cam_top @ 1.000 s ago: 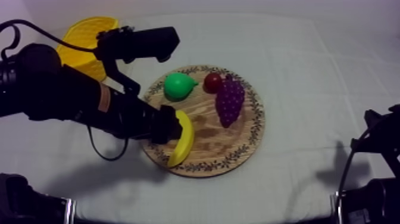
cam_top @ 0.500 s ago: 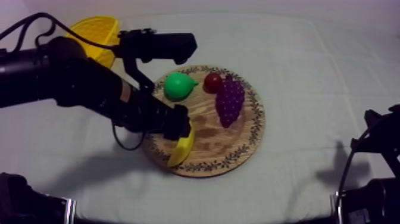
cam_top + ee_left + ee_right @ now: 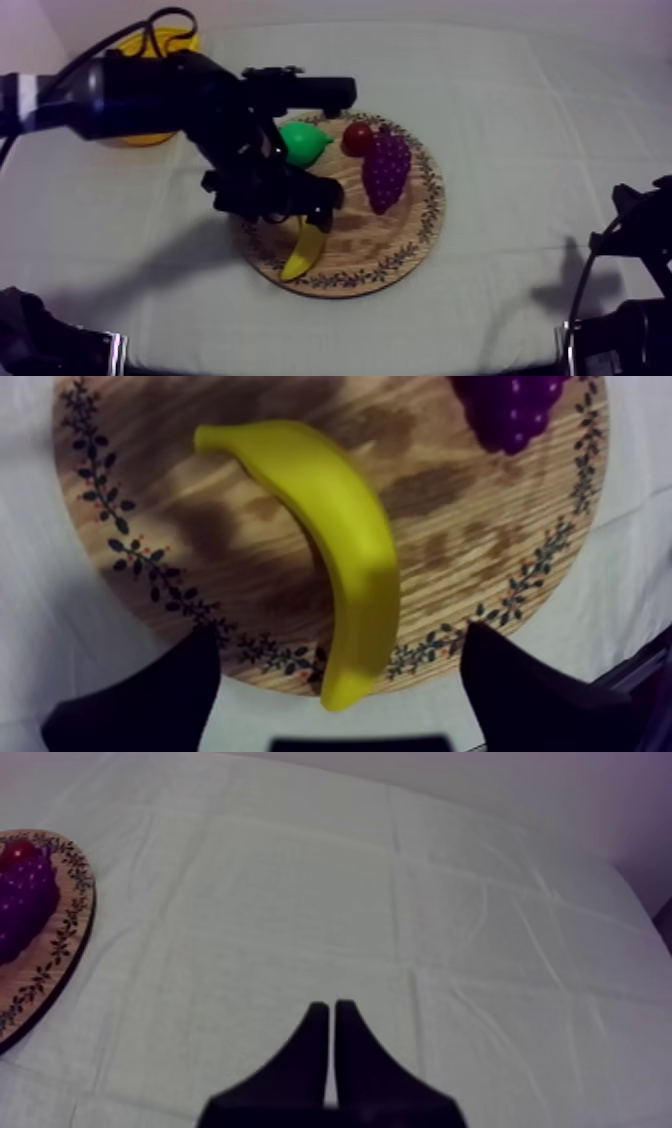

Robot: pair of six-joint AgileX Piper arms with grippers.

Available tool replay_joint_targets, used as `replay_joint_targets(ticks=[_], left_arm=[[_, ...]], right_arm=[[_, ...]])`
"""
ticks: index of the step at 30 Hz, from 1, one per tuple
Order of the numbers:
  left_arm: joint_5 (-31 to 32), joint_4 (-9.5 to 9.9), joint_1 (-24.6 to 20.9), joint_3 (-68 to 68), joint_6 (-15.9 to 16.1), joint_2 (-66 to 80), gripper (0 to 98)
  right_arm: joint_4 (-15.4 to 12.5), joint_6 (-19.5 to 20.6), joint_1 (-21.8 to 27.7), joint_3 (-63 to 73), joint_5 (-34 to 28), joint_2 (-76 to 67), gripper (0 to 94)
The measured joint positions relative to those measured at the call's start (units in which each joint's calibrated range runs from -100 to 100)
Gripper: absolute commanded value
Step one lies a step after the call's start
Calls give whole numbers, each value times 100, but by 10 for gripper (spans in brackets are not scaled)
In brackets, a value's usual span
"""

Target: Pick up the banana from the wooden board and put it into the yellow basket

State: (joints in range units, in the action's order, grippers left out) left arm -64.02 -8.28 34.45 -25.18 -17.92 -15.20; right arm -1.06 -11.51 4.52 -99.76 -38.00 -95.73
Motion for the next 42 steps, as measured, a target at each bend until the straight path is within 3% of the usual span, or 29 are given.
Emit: replay_joint_targets(ticks=[15, 25, 32, 38, 42], left_arm=[[-575, -122, -23, 890, 73, -1255, 790], [-550, -32, -57, 997, 148, -1608, 493], [-516, -15, -60, 1057, 363, -1693, 338], [-401, -34, -10, 1194, 600, -1721, 306], [-567, 48, 52, 1370, 589, -1666, 298]], right_arm=[[0, 1, 0, 0, 0, 0, 3], [0, 1, 0, 0, 0, 0, 3], [0, 1, 0, 0, 0, 0, 3], [0, 1, 0, 0, 0, 0, 3], [0, 1, 0, 0, 0, 0, 3]])
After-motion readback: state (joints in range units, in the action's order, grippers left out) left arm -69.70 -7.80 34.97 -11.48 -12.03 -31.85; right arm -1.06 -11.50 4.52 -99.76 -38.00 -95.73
